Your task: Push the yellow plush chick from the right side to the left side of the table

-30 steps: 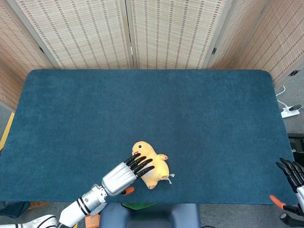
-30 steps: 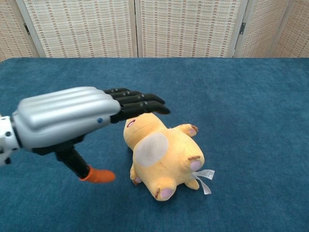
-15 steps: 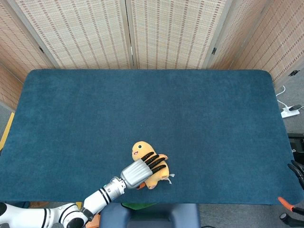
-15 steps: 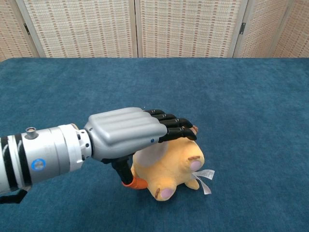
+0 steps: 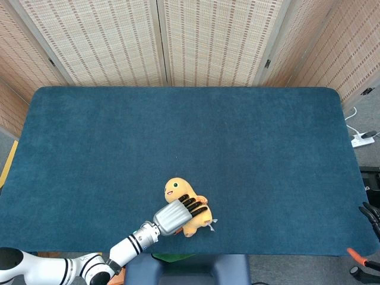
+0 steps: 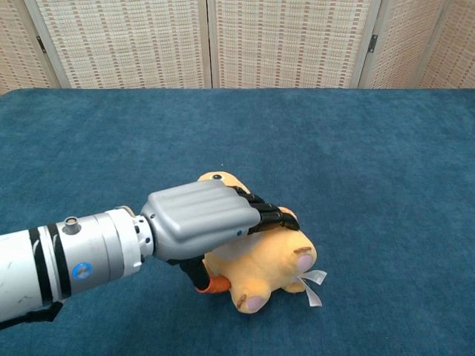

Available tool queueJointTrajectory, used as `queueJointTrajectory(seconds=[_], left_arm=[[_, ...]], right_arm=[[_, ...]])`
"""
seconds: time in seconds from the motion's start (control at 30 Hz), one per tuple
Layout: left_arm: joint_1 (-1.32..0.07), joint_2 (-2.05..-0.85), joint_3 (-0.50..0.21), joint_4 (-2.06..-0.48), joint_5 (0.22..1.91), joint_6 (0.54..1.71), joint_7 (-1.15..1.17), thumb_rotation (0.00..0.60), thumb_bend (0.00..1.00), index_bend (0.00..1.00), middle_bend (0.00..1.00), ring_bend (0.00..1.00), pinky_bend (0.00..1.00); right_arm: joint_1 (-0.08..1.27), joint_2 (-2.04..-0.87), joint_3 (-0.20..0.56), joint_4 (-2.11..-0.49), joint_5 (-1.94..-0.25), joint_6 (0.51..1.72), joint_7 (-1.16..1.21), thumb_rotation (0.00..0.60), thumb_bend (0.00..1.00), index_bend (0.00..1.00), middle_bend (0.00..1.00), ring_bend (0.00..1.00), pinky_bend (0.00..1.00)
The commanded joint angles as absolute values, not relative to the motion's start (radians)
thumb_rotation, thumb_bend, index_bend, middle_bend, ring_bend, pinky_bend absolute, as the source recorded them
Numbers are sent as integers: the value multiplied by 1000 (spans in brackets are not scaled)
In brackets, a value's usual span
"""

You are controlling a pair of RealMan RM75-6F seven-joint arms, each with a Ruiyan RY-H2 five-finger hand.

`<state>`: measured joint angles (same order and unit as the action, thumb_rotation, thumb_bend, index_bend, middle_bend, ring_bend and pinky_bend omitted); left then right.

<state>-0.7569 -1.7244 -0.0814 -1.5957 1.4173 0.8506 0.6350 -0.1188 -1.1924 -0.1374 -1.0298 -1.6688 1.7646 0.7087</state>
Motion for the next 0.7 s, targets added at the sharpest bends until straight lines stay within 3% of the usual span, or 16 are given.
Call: queueJointTrajectory(seconds=[0.03, 0.23, 0.43, 0.7], left_arm=[[-721, -1785, -41, -1493, 1567, 1007, 526, 600, 544, 682, 718, 623, 940], [-693, -1760, -1, -1460, 1667, 1119, 447, 600, 608, 727, 785, 677, 1000], [-649, -1627, 55, -1484, 1781, 1258, 398, 600, 622, 734, 796, 685, 1000], [-551, -1475, 172, -1362, 1868, 1413, 234, 600, 625, 736, 800, 687, 1000]], right_arm=[[-120, -1190, -140, -1036, -1677, 1761, 701, 600, 150, 0, 0, 0, 0], [-123, -1184, -143, -1056, -1694, 1760, 680, 600, 149, 0, 0, 0, 0], [-122, -1171, -149, -1091, -1719, 1762, 647, 600, 151, 0, 0, 0, 0], [-125, -1160, -157, -1173, -1765, 1781, 540, 600, 151, 0, 0, 0, 0]])
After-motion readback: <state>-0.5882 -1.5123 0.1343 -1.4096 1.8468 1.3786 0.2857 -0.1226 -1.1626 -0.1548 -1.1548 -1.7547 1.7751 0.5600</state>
